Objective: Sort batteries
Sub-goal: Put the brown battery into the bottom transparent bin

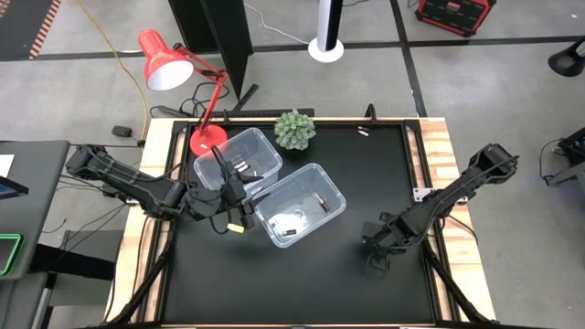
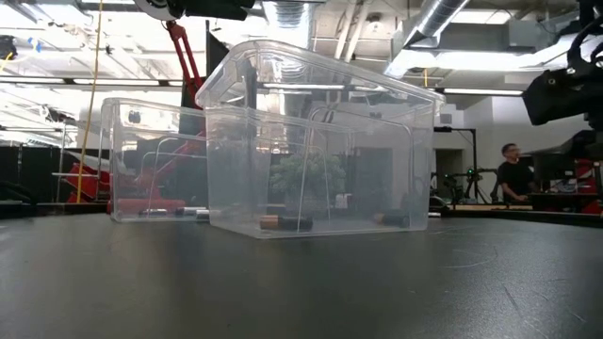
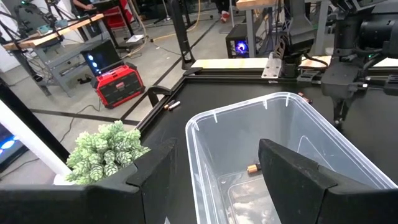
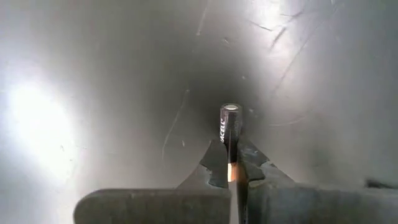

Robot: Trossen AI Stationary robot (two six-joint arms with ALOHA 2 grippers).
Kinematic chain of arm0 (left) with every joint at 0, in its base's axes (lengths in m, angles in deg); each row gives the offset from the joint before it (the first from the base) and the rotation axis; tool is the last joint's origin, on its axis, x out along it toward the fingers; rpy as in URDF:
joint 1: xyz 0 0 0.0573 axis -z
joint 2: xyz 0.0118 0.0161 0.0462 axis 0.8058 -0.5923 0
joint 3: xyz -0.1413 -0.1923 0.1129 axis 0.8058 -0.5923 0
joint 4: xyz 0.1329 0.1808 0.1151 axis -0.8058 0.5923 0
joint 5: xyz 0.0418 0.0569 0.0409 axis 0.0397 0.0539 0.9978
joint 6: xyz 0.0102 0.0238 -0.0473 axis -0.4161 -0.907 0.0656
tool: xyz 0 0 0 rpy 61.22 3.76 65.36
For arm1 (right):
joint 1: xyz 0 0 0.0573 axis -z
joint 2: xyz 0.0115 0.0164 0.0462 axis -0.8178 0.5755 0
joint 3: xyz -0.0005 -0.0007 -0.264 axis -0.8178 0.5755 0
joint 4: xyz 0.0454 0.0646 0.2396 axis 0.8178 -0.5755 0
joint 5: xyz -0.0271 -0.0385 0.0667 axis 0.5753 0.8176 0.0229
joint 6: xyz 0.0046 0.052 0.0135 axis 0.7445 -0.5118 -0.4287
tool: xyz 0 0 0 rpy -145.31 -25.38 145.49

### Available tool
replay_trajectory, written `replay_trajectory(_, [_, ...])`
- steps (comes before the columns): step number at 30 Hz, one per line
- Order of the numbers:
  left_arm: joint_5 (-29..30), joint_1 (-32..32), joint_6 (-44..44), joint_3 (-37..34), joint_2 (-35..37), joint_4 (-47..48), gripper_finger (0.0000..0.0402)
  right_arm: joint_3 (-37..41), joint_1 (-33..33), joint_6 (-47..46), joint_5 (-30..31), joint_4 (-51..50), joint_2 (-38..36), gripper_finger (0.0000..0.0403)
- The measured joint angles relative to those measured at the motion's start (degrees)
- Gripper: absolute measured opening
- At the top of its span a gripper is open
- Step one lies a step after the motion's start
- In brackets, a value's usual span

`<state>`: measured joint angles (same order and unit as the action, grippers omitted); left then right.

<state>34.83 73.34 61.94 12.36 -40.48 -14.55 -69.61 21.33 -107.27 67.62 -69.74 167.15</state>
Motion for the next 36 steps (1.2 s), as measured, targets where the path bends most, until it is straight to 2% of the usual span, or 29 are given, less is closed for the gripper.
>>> replay_trajectory(4, [0.0, 0.0, 0.0, 0.0, 0.0, 0.0, 0.0219, 0.0, 0.0, 0.4, 0.3, 0.4, 0.0, 0.0001])
replay_trajectory(11, [0.0, 0.0, 0.0, 0.0, 0.0, 0.0, 0.0219, 0.0, 0.0, 3.3, 4.5, 3.3, -0.5, 0.0001])
replay_trajectory(19, [0.0, 0.0, 0.0, 0.0, 0.0, 0.0, 0.0219, -0.7, -0.9, 10.2, 10.9, 7.2, -7.6, 0.0001])
replay_trajectory(25, [0.0, -0.2, -0.3, 0.0, 0.0, 0.0, 0.0219, -4.6, -1.2, 22.8, 21.4, 11.1, -14.0, 0.0001])
replay_trajectory(29, [0.0, -1.1, -0.2, 0.0, 0.0, 0.0, 0.0219, -5.2, 2.8, 36.6, 27.7, 23.9, -15.7, 0.0001])
replay_trajectory(33, [0.0, -1.6, 0.6, 0.0, 0.0, 0.1, 0.0219, -5.2, 9.0, 45.0, 27.3, 33.4, -13.8, 0.0001])
replay_trajectory(36, [0.0, -1.6, 1.0, 0.0, 0.0, 0.6, 0.0219, -5.2, 13.3, 46.3, 26.1, 34.0, -11.4, 0.0001])
